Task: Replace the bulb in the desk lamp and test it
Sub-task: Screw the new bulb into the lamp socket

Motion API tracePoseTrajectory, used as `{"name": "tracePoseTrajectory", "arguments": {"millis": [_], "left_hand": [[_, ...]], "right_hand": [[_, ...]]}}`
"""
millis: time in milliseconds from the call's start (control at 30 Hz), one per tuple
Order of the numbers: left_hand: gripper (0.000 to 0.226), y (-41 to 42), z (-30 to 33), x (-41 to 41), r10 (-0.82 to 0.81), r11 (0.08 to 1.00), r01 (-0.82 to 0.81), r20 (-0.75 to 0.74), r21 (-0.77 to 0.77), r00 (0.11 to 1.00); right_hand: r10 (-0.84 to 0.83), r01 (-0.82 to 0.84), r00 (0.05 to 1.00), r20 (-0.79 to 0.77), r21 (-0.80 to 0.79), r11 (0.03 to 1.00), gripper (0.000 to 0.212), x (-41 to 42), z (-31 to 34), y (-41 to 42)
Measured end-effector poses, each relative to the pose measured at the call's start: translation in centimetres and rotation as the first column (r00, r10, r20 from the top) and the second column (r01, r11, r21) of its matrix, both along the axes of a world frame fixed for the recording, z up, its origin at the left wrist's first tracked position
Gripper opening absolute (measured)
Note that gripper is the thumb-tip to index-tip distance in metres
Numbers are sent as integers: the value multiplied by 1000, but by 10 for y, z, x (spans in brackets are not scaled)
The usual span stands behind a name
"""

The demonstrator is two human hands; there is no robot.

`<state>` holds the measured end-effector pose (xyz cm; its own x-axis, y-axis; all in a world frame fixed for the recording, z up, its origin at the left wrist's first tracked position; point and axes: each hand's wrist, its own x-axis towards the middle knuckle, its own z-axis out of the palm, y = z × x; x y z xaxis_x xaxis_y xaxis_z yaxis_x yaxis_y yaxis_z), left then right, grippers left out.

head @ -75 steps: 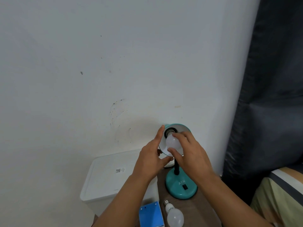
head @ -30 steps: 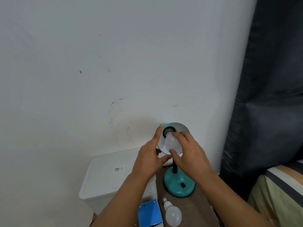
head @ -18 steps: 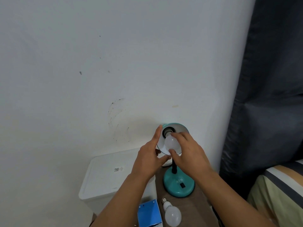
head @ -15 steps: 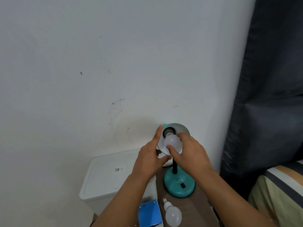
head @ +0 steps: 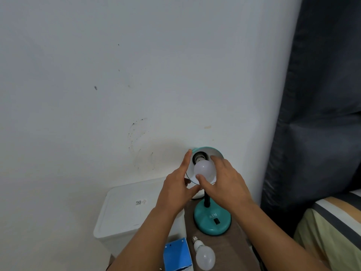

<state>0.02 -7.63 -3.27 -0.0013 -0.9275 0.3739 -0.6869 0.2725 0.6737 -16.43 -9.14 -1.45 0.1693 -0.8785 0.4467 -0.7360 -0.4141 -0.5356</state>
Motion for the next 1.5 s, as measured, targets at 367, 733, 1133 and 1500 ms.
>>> {"name": "tracePoseTrajectory", "arguments": {"millis": [367,733,1133,1500], "left_hand": [[102,0,-2,0,10,1000,-10,-10,8,1000],[103,-1,-2,0,16,1000,-16,9,9,1000],[104,0,-6,1,33,999,-33,8,7,999],[107,9,5,1,44,994,-52,84,95,995]], "right_hand": [[-13,13,999,32,18,1000,55,1,2,0],[-69,67,994,-86,-30,997,59,3,1,-1],[-98,86,979,-180,-76,993,57,4,6,-1],[-124,122,981,-150,-18,992,56,8,-4,-1]]}}
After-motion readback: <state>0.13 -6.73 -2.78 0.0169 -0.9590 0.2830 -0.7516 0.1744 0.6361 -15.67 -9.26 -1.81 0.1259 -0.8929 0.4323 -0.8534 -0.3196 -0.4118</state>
